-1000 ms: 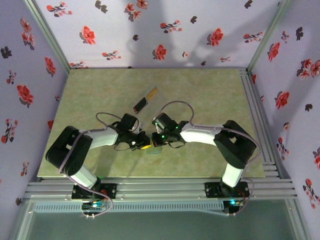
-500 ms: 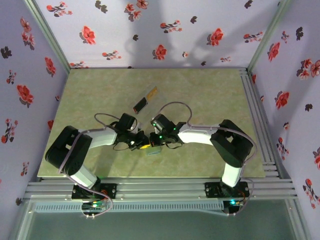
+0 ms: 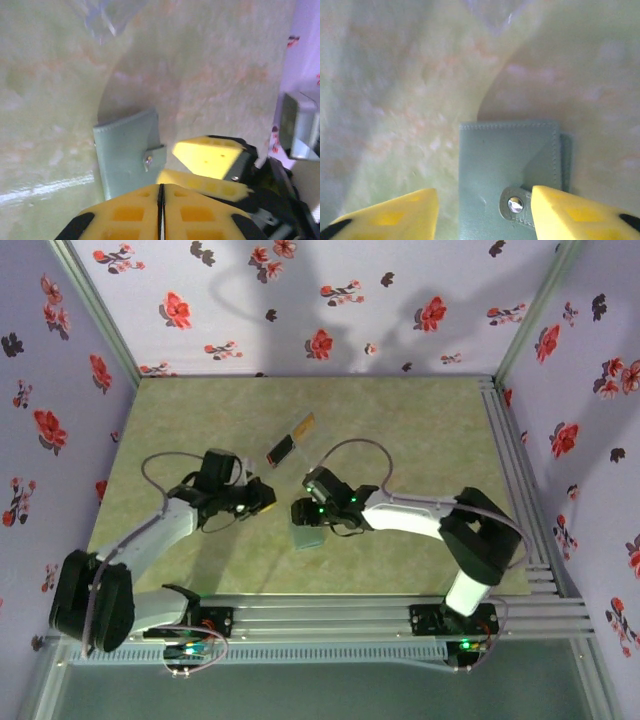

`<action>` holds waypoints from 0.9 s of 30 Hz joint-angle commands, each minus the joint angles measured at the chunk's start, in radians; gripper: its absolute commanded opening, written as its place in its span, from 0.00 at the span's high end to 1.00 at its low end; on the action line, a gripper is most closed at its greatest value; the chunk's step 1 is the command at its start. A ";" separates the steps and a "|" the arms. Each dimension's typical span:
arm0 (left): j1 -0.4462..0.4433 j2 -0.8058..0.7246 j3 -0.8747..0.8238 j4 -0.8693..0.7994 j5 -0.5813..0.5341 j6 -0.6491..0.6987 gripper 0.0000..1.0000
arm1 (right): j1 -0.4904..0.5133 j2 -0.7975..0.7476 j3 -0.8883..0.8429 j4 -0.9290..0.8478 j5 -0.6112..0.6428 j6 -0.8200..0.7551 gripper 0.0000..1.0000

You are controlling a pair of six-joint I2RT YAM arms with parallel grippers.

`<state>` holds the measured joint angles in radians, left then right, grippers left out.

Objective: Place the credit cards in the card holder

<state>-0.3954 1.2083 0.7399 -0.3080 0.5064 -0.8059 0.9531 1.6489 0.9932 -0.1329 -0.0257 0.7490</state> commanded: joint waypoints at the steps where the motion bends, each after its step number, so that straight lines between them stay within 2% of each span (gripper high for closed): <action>1: 0.056 -0.056 0.099 -0.185 -0.060 0.116 0.85 | -0.016 -0.164 0.039 -0.018 0.195 -0.025 0.28; 3: 0.075 -0.075 0.164 -0.254 -0.120 0.162 0.79 | -0.033 -0.257 0.015 -0.031 0.274 -0.053 0.12; 4: 0.077 -0.085 0.196 -0.287 -0.163 0.181 0.70 | -0.050 -0.314 -0.002 -0.040 0.315 -0.073 0.01; 6: 0.078 -0.104 0.243 -0.334 -0.265 0.212 0.51 | -0.105 -0.420 -0.039 -0.074 0.388 -0.109 0.01; 7: 0.077 -0.116 0.259 -0.349 -0.326 0.229 0.47 | -0.153 -0.477 -0.059 -0.101 0.412 -0.124 0.01; 9: 0.077 -0.145 0.269 -0.362 -0.441 0.255 0.44 | -0.243 -0.581 -0.108 -0.133 0.448 -0.154 0.01; 10: 0.078 -0.160 0.271 -0.360 -0.498 0.264 0.03 | -0.287 -0.637 -0.154 -0.101 0.448 -0.223 0.01; 13: 0.077 -0.205 0.271 -0.340 -0.601 0.301 0.00 | -0.348 -0.808 -0.338 0.078 0.478 -0.485 0.01; 17: 0.078 -0.293 0.164 -0.179 -0.715 0.415 0.00 | -0.442 -0.960 -0.536 0.253 0.497 -0.680 0.01; 19: 0.081 -0.321 0.075 -0.054 -0.759 0.520 0.00 | -0.529 -0.983 -0.604 0.298 0.497 -0.696 0.01; 21: 0.081 -0.325 -0.032 0.100 -0.725 0.706 0.00 | -0.619 -0.971 -0.652 0.335 0.476 -0.677 0.01; 24: 0.103 -0.275 -0.178 0.335 -0.826 0.768 0.00 | -0.760 -0.918 -0.751 0.465 0.367 -0.692 0.00; 25: 0.126 -0.235 -0.213 0.414 -0.809 0.821 0.00 | -0.793 -0.898 -0.782 0.512 0.317 -0.693 0.00; 27: 0.173 -0.138 -0.228 0.483 -0.751 0.891 0.00 | -0.833 -0.852 -0.829 0.600 0.303 -0.690 0.00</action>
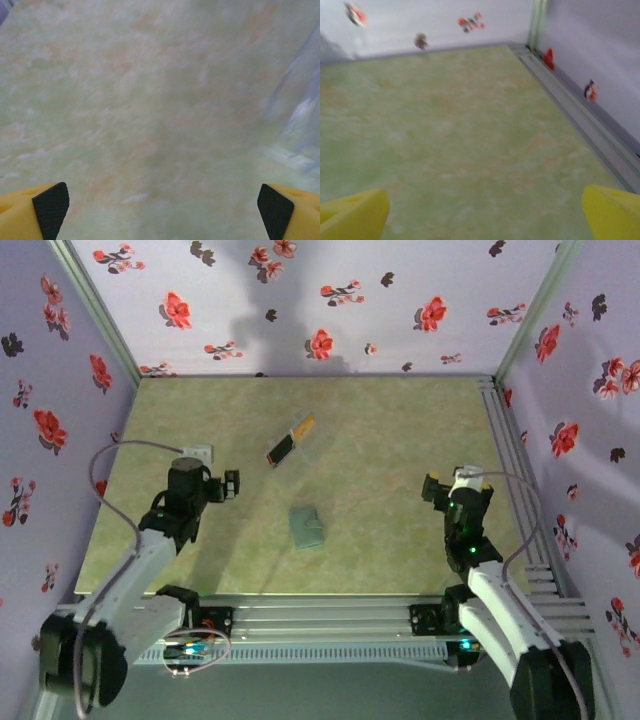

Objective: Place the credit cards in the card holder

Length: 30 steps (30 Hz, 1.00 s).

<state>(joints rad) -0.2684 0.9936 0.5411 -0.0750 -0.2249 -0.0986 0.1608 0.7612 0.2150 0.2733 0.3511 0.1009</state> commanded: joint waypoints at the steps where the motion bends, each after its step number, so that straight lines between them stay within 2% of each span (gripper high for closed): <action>1: 0.061 0.126 -0.029 0.278 0.017 0.233 0.00 | -0.056 0.064 -0.070 0.246 -0.089 -0.042 0.00; 3: 0.075 0.213 -0.053 0.390 0.059 0.294 0.00 | -0.079 0.146 -0.095 0.358 -0.108 -0.037 0.00; 5: 0.092 0.286 -0.108 0.600 0.078 0.291 0.00 | -0.097 0.229 -0.061 0.386 -0.153 -0.043 0.00; 7: 0.128 0.367 -0.182 0.850 0.142 0.264 0.00 | -0.116 0.325 -0.038 0.461 -0.180 -0.029 0.00; 8: 0.143 0.407 -0.196 0.909 0.158 0.257 0.00 | -0.127 0.369 -0.026 0.498 -0.192 -0.018 0.00; 12: 0.275 0.438 -0.179 0.907 0.341 0.168 0.00 | -0.160 0.562 0.039 0.622 -0.233 0.000 0.00; 15: 0.329 0.555 -0.199 1.064 0.356 0.096 0.00 | -0.179 0.734 0.059 0.750 -0.239 0.016 0.00; 16: 0.337 0.543 -0.194 1.041 0.371 0.094 0.00 | -0.182 0.785 0.069 0.794 -0.237 0.018 0.00; 17: 0.337 0.537 -0.188 1.010 0.371 0.099 0.00 | -0.182 0.799 0.083 0.788 -0.247 0.007 0.00; 19: 0.336 0.544 -0.186 1.024 0.381 0.102 0.00 | -0.179 0.756 0.127 0.633 -0.236 0.013 0.00; 21: 0.347 0.550 -0.174 1.009 0.414 0.100 0.00 | -0.173 0.794 0.121 0.705 -0.209 0.011 0.00; 25: 0.362 0.554 -0.166 0.999 0.447 0.094 0.00 | -0.172 0.784 0.179 0.569 -0.183 0.027 0.01; 30: 0.362 0.552 -0.168 0.998 0.442 0.094 0.00 | -0.163 0.780 0.179 0.568 -0.177 0.016 0.01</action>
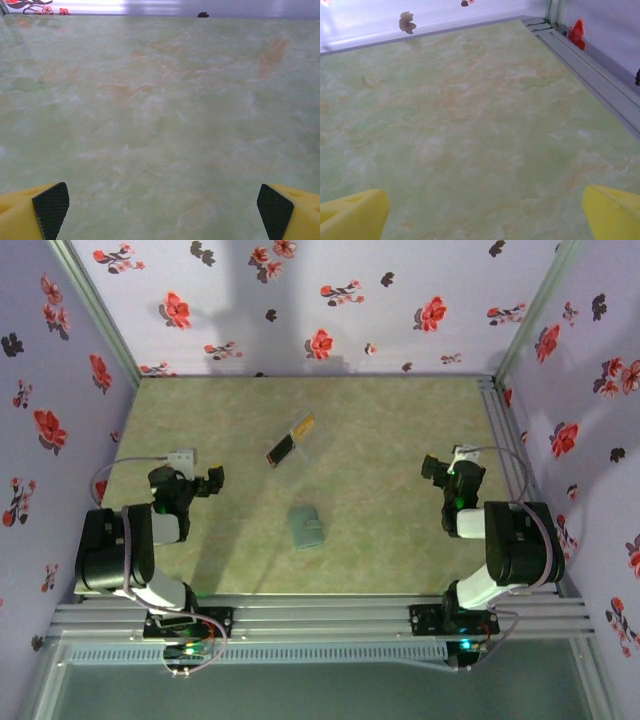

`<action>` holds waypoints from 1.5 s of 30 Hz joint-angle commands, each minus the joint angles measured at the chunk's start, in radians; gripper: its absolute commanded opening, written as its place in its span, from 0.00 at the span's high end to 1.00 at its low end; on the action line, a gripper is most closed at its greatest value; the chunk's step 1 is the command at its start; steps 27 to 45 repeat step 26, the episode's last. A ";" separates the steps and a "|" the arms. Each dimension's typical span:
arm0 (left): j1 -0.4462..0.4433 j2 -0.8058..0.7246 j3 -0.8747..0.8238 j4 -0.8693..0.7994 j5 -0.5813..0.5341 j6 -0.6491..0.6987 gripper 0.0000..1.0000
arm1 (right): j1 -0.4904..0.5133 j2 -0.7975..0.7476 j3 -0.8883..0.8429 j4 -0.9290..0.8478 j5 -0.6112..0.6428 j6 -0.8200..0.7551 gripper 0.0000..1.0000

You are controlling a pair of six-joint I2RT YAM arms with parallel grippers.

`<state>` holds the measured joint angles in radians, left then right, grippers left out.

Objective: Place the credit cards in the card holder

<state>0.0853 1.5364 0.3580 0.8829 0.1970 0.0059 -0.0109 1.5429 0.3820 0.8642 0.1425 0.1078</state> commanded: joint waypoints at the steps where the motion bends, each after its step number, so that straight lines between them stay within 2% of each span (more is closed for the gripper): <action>1: 0.008 0.009 0.014 0.042 0.008 -0.014 0.00 | 0.016 -0.006 0.014 -0.034 0.038 0.001 0.00; 10: 0.005 0.005 0.009 0.050 0.000 -0.014 0.00 | 0.022 -0.002 0.037 -0.067 0.013 -0.016 0.01; 12: 0.004 0.006 0.009 0.048 0.000 -0.014 0.00 | 0.022 0.000 0.039 -0.069 -0.025 -0.031 0.01; 45: -0.012 -0.001 -0.008 0.075 -0.021 0.000 0.00 | 0.020 -0.001 0.033 -0.062 -0.026 -0.030 0.01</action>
